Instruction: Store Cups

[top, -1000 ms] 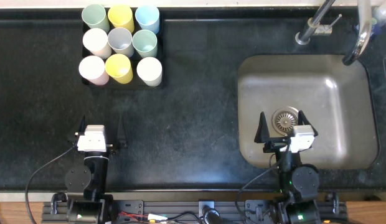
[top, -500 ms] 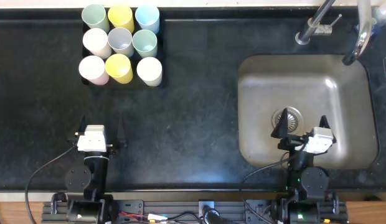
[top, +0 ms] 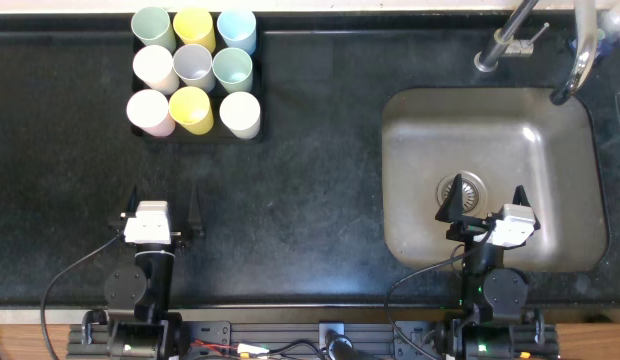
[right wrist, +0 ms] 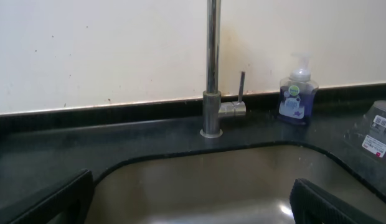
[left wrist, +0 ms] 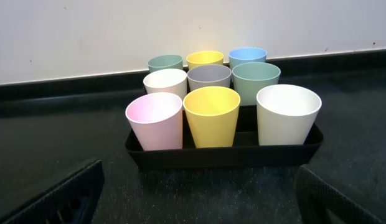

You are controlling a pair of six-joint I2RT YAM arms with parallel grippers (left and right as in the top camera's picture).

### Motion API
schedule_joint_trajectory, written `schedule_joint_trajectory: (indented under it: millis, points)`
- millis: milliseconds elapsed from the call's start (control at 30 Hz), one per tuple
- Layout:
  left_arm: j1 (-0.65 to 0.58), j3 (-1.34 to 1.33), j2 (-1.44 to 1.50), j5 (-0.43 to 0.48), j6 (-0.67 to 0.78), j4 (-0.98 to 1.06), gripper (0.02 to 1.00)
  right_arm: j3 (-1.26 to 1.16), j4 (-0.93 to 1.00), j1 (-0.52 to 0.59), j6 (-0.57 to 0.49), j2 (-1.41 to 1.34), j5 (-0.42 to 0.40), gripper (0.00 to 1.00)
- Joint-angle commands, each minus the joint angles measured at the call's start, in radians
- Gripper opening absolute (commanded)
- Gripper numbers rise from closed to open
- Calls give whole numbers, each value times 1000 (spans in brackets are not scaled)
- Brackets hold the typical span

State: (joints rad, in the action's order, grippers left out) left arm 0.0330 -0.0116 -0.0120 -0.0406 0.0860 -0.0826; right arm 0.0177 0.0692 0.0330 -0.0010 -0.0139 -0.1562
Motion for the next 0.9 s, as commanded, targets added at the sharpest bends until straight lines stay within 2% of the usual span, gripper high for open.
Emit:
schedule_joint_trajectory:
  millis: [33,733,900]
  points:
    - [7,4,9,3,18,1,998,-13,-4,4,-6,10,7,998]
    - [7,4,9,3,18,1,998,-13,-4,4,-6,10,13,998]
    - [7,4,9,3,18,1,998,-13,8,4,-6,10,135,996]
